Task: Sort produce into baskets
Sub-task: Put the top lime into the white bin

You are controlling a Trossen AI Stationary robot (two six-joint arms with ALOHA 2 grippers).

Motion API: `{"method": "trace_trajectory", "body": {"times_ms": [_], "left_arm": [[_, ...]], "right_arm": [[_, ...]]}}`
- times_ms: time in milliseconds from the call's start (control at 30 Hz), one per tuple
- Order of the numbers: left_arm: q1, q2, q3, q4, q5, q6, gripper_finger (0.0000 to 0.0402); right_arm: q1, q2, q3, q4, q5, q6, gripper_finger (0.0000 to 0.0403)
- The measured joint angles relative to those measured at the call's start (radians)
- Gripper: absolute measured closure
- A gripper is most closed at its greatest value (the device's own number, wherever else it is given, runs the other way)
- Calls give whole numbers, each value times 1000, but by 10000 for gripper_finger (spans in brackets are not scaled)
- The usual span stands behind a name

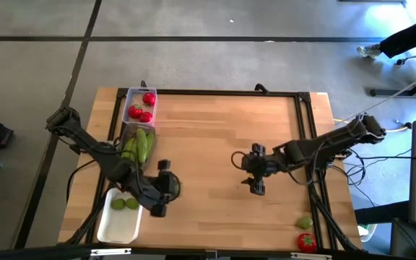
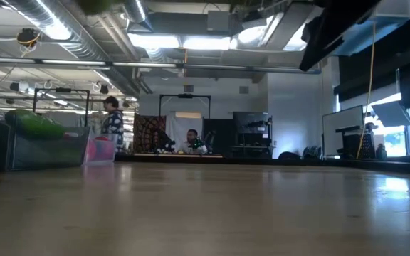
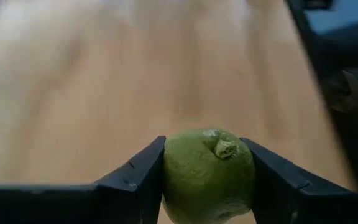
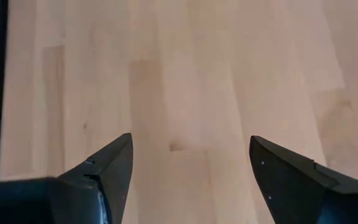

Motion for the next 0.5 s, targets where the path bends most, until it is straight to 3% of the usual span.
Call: {"method": "trace_trajectory", "body": {"times_ms": [300,500], "left_arm": [[-104,0,1,-164,329,-453,224],[-218,0,-4,-265,393,-757,224]], "right_arm": [[57,-1,0,3,64,2,120],[57,-1,0,3,64,-1,120]]}}
